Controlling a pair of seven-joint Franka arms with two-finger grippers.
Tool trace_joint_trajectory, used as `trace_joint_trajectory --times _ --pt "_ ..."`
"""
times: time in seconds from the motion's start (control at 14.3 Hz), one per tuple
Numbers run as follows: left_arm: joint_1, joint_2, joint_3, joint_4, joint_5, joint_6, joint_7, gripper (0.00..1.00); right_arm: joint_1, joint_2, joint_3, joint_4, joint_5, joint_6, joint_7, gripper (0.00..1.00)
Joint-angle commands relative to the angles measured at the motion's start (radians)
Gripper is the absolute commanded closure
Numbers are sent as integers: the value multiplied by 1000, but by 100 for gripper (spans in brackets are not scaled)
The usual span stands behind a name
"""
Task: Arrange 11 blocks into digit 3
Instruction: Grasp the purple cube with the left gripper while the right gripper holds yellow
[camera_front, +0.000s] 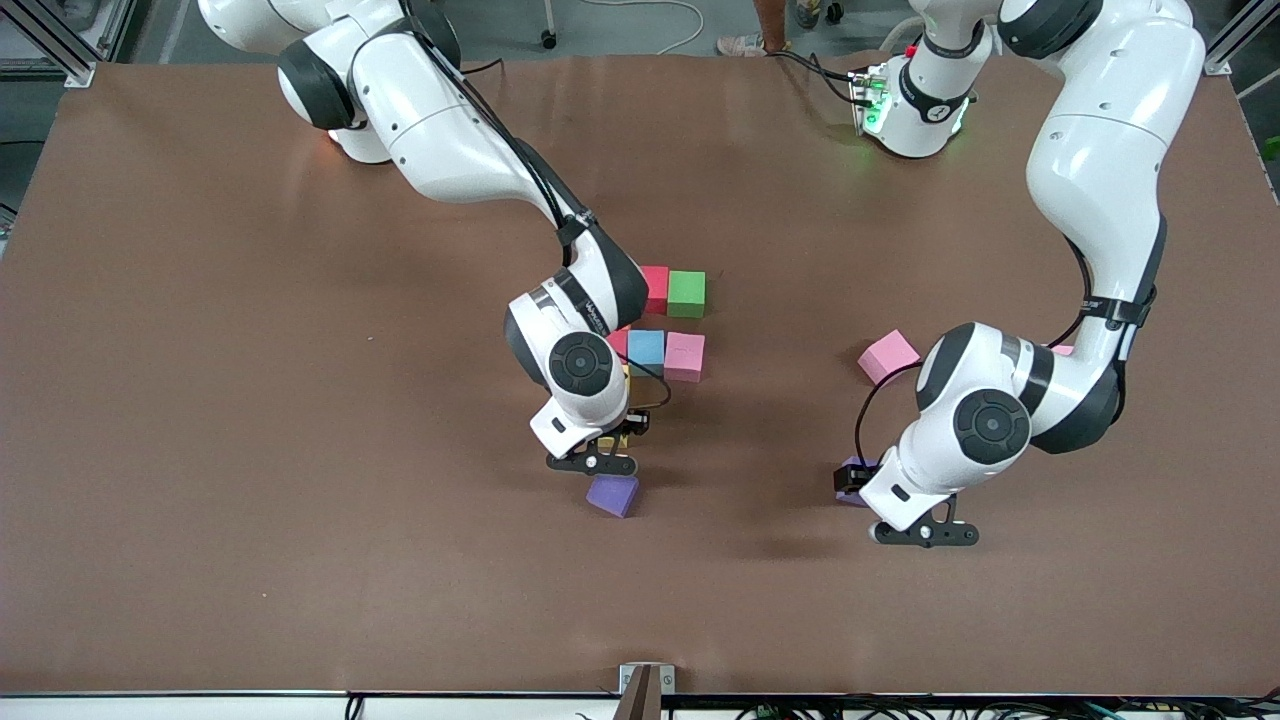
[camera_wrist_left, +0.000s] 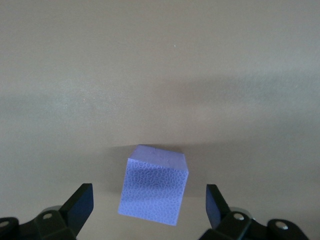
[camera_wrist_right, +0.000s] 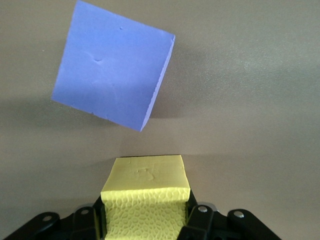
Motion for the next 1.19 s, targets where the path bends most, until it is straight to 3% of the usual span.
trace_joint_trajectory --times 0.0,1.12 --pt "0 21 8 20 -18 4 87 1 -2 25 1 43 14 -14 16 100" --pt "-11 58 16 14 -50 6 233 1 1 26 -3 43 8 -37 16 100"
